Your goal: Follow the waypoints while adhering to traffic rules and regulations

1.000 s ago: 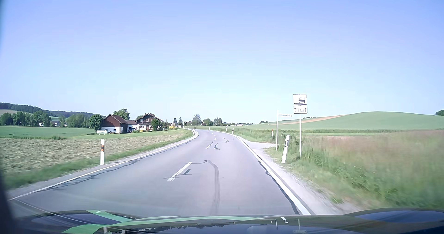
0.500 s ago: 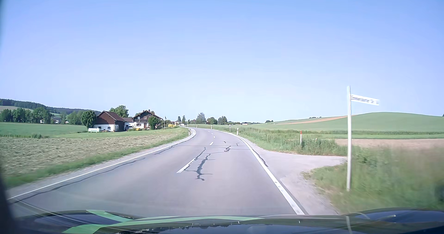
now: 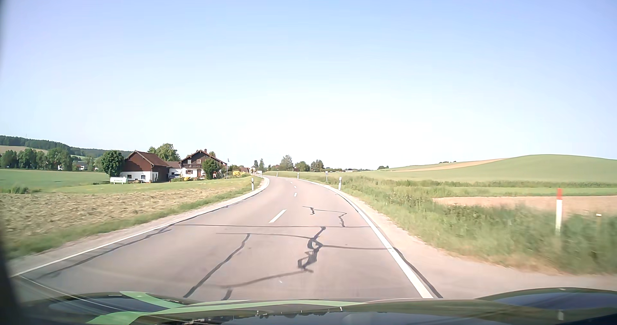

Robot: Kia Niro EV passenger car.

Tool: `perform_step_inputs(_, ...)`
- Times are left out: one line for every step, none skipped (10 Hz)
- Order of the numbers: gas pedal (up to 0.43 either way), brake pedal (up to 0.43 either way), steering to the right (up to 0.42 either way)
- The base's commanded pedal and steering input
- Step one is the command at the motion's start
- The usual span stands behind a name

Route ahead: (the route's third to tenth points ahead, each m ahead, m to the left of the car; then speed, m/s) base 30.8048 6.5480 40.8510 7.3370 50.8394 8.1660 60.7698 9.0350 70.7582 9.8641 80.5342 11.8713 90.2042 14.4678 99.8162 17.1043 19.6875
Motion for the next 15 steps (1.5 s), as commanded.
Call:
perform_step_inputs(0.13,0.0,-0.012)
perform_step_inputs(0.138,0.0,-0.012)
perform_step_inputs(0.157,0.0,-0.012)
perform_step_inputs(0.169,0.0,-0.012)
perform_step_inputs(0.177,0.0,-0.012)
perform_step_inputs(0.177,0.0,-0.013)
perform_step_inputs(0.177,0.0,-0.014)
perform_step_inputs(0.177,0.0,-0.017)
perform_step_inputs(0.177,0.0,-0.017)
perform_step_inputs(0.157,0.0,-0.018)
perform_step_inputs(0.087,0.0,-0.018)
perform_step_inputs(0.087,0.0,-0.019)
perform_step_inputs(0.087,0.0,-0.021)
perform_step_inputs(0.087,0.0,-0.024)
perform_step_inputs(0.11,0.0,-0.024)
